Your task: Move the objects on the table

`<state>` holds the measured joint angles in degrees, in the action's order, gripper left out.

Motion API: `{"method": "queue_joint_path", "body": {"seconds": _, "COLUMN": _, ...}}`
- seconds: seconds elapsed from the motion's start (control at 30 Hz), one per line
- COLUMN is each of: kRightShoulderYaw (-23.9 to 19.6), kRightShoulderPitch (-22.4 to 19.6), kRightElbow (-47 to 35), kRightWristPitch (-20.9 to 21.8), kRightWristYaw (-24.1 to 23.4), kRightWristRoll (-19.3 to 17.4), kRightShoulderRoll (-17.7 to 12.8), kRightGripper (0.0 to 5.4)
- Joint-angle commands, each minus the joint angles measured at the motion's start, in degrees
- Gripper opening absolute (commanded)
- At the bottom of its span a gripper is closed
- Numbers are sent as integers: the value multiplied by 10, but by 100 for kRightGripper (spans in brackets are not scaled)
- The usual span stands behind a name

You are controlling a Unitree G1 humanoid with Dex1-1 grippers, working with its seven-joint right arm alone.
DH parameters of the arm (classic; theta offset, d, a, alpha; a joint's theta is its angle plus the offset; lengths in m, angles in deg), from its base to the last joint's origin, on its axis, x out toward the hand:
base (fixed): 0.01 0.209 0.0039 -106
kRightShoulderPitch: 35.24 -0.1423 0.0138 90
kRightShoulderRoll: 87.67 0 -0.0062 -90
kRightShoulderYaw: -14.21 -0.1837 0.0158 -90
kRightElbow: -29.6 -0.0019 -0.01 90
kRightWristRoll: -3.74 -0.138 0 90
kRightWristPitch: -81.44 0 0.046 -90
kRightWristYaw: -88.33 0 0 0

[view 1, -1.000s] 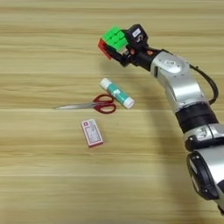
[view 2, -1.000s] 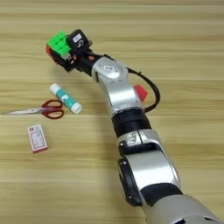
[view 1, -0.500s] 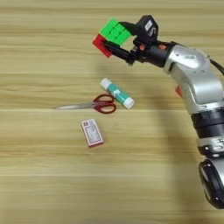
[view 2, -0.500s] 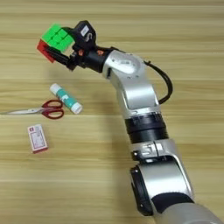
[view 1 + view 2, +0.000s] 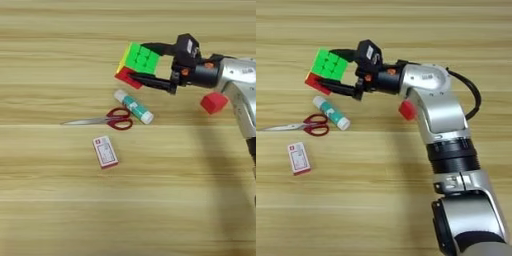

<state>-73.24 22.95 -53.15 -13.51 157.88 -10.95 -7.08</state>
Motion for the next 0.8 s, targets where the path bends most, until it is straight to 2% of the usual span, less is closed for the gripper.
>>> {"method": "queue_joint_path", "body": {"seconds": 0.03, "kRightShoulderYaw": 13, "kRightShoulderPitch": -14, "kRightElbow": -19, "kRightWristPitch": 54, "kRightWristYaw": 65, "kRightWristRoll": -18, "kRightShoulderRoll": -35, "kRightGripper": 334}}
{"method": "queue_joint_path", "body": {"seconds": 0.2, "kRightShoulderYaw": 47, "kRightShoulderPitch": -10, "kRightElbow": -24, "kRightWristPitch": 63, "kRightWristYaw": 129, "kRightWristRoll": -14, "kRightShoulderRoll": -40, "kRightGripper": 334}}
{"method": "queue_joint_path", "body": {"seconds": 0.3, "kRightShoulderYaw": 72, "kRightShoulderPitch": -10, "kRightElbow": -14, "kRightWristPitch": 75, "kRightWristYaw": 150, "kRightWristRoll": 4, "kRightShoulderRoll": -39, "kRightGripper": 334}}
{"method": "queue_joint_path", "body": {"seconds": 0.4, "kRightShoulderYaw": 98, "kRightShoulderPitch": -10, "kRightElbow": -10, "kRightWristPitch": 60, "kRightWristYaw": 176, "kRightWristRoll": 3, "kRightShoulderRoll": -33, "kRightGripper": 334}}
{"method": "queue_joint_path", "body": {"seconds": 0.67, "kRightShoulderYaw": 170, "kRightShoulderPitch": 3, "kRightElbow": 46, "kRightWristPitch": 63, "kRightWristYaw": 211, "kRightWristRoll": 38, "kRightShoulderRoll": -13, "kRightGripper": 334}}
{"method": "queue_joint_path", "body": {"seconds": 0.8, "kRightShoulderYaw": 197, "kRightShoulderPitch": 5, "kRightElbow": 84, "kRightWristPitch": 81, "kRightWristYaw": 217, "kRightWristRoll": 59, "kRightShoulderRoll": -1, "kRightGripper": 334}}
